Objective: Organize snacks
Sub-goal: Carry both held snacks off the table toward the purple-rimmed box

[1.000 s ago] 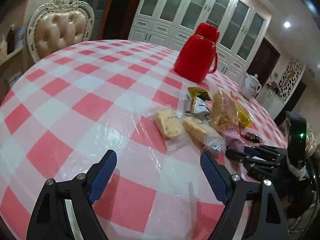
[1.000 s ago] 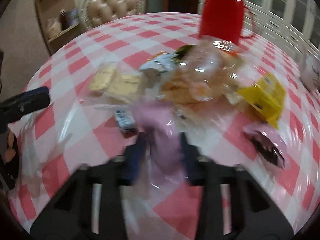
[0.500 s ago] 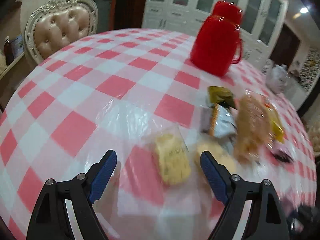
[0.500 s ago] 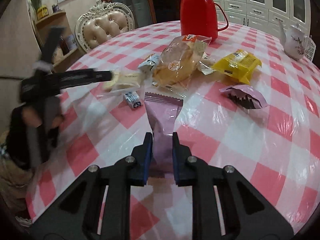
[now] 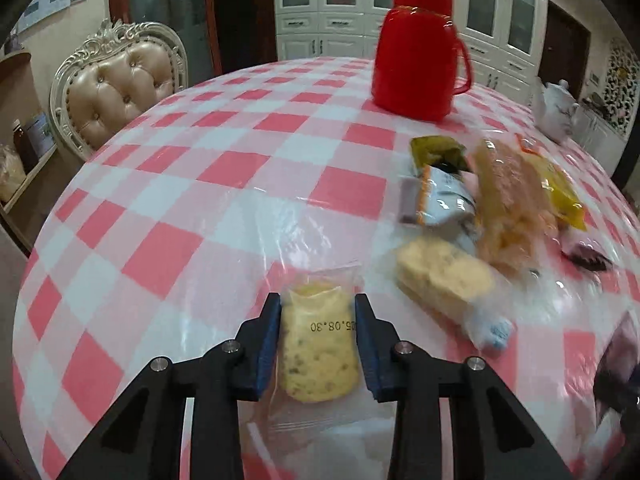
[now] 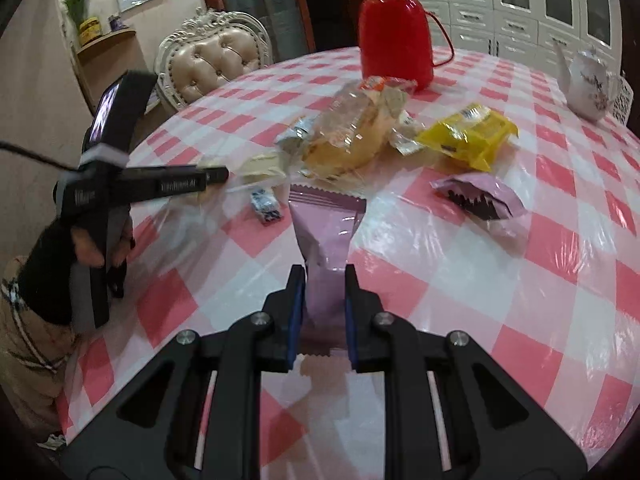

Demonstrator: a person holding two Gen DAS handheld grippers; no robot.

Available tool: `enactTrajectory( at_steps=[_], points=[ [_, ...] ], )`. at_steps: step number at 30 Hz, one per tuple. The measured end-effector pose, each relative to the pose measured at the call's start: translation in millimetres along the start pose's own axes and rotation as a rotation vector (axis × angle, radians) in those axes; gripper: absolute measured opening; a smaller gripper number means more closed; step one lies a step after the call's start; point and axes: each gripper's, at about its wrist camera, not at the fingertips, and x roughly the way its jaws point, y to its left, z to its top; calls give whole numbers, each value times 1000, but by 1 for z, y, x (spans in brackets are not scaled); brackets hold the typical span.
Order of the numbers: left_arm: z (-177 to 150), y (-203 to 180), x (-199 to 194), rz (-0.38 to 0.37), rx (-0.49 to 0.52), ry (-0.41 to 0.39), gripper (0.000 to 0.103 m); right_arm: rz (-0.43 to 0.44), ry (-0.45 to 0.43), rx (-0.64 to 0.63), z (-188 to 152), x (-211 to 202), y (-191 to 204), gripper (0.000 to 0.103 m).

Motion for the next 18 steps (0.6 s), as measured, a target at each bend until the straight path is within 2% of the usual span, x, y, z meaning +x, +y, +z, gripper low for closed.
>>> enactTrajectory(
  at_steps=[4, 7, 13, 18],
  points=[
    [-12, -7, -21, -29, 3, -48, 37, 8, -21, -6, 0, -4, 1, 22],
    [-16, -8, -29, -62, -11, -54, 37, 22, -10, 18, -1, 0, -3, 22],
    [-25, -2, -54, -87, -74, -97, 37, 67, -11, 80, -1, -1, -8, 22],
    [-47, -2, -80, -121, -88, -125, 37, 63, -64, 121, -7, -30, 2, 22]
  ],
)
